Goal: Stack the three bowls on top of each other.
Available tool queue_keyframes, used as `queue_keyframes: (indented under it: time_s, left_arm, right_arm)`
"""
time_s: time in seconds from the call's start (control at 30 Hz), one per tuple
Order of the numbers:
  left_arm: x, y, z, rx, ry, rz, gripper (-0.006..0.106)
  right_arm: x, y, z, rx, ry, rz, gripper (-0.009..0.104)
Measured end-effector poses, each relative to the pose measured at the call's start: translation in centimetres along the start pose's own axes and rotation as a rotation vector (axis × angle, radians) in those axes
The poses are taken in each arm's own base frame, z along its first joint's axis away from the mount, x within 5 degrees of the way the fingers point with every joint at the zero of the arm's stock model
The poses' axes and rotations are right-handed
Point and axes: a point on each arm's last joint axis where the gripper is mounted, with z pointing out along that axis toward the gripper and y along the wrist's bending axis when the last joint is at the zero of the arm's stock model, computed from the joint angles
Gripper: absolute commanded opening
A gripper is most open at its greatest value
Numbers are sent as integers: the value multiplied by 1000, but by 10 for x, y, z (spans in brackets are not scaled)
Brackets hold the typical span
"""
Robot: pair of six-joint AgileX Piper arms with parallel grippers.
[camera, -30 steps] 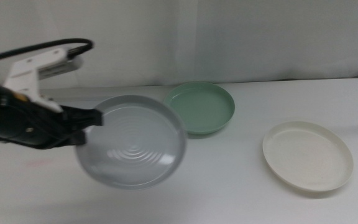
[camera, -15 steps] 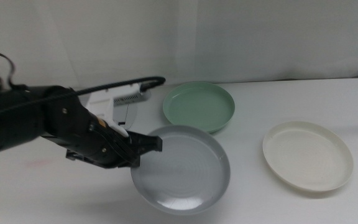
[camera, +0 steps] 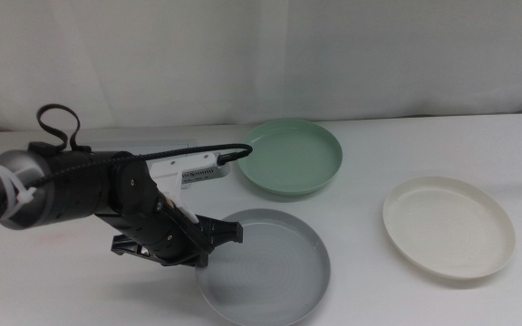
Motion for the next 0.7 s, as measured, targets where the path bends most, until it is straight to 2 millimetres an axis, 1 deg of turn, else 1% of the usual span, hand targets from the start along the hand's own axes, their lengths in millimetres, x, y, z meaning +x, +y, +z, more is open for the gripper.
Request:
queue_keyframes:
  time_s: [0.2,0.33,0.37,0.4,0.47,0.53,0.63,0.7]
  left_arm:
    - [0,1,5,-4,2,-2,-3]
    - [-1,1,5,-2,-6,-4,-2]
    - [-1,1,5,-2,-8,-4,1]
    - [-1,1,5,-2,-8,-4,11]
    - [-1,1,6,-2,-8,-4,18]
    - [-1,1,7,-3,-8,-5,29]
    - [-1,1,8,-4,-4,-5,51]
    - [-1,1,9,-5,-3,-6,68]
  right_arm:
    - [0,0,0,0,0,0,103]
    - [0,0,0,0,0,2,103]
    - [0,0,0,0,0,2,103]
    - [0,0,0,0,0,2,103]
    - [0,0,0,0,0,2,103]
    - [0,0,0,0,0,2,103]
    - [0,0,0,0,0,2,103]
    - [0,0,0,0,0,2,103]
